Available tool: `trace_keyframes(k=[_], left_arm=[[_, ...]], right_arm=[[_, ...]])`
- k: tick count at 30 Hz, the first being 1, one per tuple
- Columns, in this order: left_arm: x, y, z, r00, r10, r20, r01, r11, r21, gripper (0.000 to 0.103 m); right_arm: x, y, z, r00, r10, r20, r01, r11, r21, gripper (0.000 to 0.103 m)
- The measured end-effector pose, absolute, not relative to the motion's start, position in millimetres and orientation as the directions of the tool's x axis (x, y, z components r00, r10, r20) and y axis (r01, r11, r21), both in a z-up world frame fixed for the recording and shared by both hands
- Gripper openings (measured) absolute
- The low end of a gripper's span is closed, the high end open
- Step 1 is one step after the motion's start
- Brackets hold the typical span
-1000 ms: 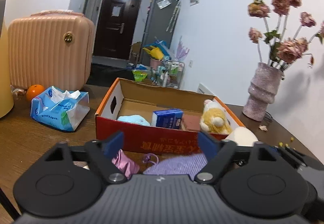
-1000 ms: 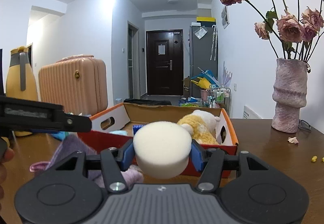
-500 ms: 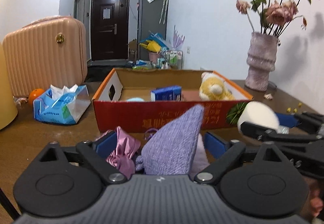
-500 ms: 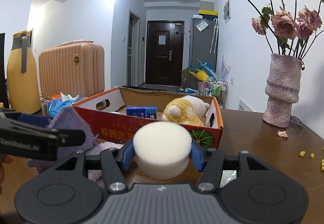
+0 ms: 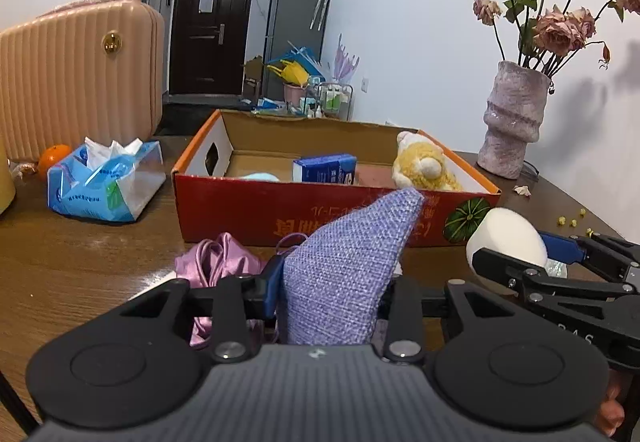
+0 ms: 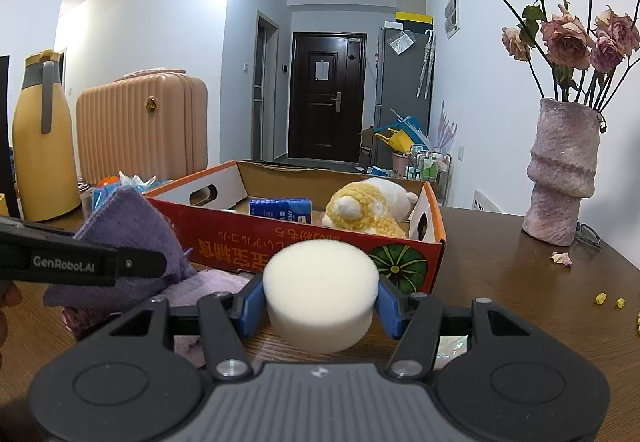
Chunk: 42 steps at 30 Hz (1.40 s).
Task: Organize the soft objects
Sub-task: 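Lift the pouch and sponge and carry both over the cardboard box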
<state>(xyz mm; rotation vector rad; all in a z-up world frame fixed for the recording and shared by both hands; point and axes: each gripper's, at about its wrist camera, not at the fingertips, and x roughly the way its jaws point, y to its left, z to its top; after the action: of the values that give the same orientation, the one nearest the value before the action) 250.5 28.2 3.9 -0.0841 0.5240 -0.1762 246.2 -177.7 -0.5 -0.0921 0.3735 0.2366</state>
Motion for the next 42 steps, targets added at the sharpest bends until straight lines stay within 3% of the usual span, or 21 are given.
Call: trace_keyframes(k=[14,24,42], left_arm=[[235.5,26.8,34.8,0.916,-0.160,-0.368,0.129,0.986,-0.107,0.036],[243.6,29.5,61.9,0.950,-0.138,-0.279,0.094,0.982,-0.164,0.036],[284.5,34.6,74.5,0.969,-0.096,-0.227,0.048,0.977,-0.207,0.035]], right_arm=[[250.3,-176.2,4.1,0.921,0.208,-0.329,-0.226,0.974,-0.018,0.056],[267.8,-164.3,14.7,0.942,0.201,-0.269,-0.197,0.980,0.041,0.056],[317.3,-150.8,26.6,0.960,0.163,-0.226,-0.144,0.985,0.095,0.056]])
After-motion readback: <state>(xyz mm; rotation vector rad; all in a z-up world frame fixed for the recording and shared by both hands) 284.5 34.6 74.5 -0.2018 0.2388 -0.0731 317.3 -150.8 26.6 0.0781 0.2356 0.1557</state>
